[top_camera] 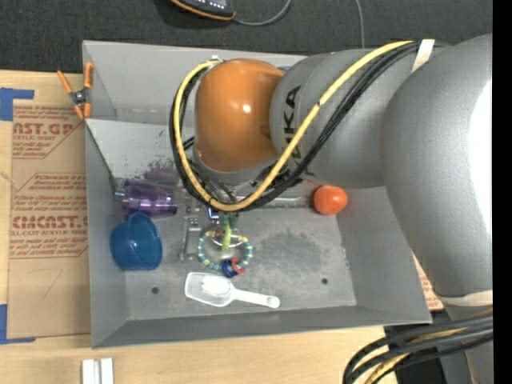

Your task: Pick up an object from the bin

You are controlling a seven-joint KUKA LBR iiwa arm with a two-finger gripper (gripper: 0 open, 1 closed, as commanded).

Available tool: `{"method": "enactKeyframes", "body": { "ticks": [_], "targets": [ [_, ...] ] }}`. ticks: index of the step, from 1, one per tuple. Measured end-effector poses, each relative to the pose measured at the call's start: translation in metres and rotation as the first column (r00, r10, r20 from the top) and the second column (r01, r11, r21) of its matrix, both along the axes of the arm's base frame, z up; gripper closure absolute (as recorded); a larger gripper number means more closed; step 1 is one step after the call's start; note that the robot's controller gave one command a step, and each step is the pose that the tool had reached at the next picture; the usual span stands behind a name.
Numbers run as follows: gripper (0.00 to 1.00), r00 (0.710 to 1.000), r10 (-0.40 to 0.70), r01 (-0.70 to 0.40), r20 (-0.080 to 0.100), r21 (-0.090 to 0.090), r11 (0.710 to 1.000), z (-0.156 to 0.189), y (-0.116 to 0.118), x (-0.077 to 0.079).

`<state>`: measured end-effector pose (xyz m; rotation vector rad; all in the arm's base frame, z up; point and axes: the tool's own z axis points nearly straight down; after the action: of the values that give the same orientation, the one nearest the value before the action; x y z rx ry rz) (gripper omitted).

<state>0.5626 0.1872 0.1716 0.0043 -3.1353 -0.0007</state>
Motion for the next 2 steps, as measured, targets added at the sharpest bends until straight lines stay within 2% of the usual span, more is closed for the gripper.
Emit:
{"method": "enactKeyframes", "body": {
  "ticks": [1, 2],
  "targets": [
    [0.00, 1.000, -0.002, 0.002, 0.007, 0.001, 1.000, 0.005, -0.001, 0.002],
    [0.00, 1.000, 0.007, -0.007, 0.005, 0.001, 1.000, -0.098, -0.081, -0.007]
  ]
}}
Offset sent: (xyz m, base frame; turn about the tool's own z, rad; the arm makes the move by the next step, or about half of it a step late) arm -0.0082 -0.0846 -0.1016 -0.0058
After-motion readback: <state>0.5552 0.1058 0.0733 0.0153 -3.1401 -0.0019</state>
